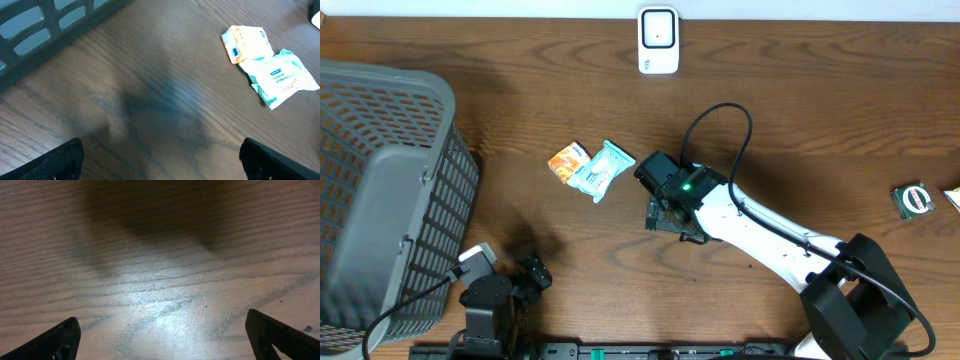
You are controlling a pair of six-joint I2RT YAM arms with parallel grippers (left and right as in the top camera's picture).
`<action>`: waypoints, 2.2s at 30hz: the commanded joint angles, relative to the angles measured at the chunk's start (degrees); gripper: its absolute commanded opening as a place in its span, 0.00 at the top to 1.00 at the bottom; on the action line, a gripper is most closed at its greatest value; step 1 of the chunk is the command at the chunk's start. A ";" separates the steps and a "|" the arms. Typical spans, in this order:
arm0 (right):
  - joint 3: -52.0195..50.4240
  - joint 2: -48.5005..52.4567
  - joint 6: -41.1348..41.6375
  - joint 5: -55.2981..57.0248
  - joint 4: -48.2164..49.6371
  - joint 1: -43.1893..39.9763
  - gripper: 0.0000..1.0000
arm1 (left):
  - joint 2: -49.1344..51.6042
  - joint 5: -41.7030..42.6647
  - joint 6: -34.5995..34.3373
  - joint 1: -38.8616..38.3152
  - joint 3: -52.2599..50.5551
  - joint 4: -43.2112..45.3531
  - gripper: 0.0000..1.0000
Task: Scan the item barcode
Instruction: 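Move the empty right gripper back toward the table centre, then lower the right gripper onto the green wipes pouch and grasp it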
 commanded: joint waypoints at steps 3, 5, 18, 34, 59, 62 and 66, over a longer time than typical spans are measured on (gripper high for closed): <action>-0.31 -0.15 0.98 0.52 -0.02 0.55 0.01 | -0.09 -1.68 0.26 0.20 -0.35 -3.39 0.02; -0.31 -0.15 0.96 0.52 -0.04 0.55 0.01 | -0.09 -1.66 0.26 0.20 -0.35 -3.39 0.02; -2.82 2.27 0.98 3.54 3.13 4.11 0.01 | -0.09 -1.66 0.26 0.20 -0.35 -3.39 0.02; -5.29 5.46 -19.65 -10.29 19.34 5.31 0.01 | -0.09 -1.66 0.26 0.20 -0.35 -3.39 0.02; -3.89 18.84 3.82 -12.55 59.17 2.73 0.15 | -0.09 -1.68 0.28 0.20 -0.35 -3.39 0.02; -3.89 22.62 4.85 -15.39 60.70 2.73 0.23 | -0.09 -1.68 0.26 0.20 -0.35 -3.39 0.02; -3.89 25.86 4.63 -15.32 58.21 2.56 0.67 | -0.09 -1.68 0.26 0.20 -0.35 -3.39 0.02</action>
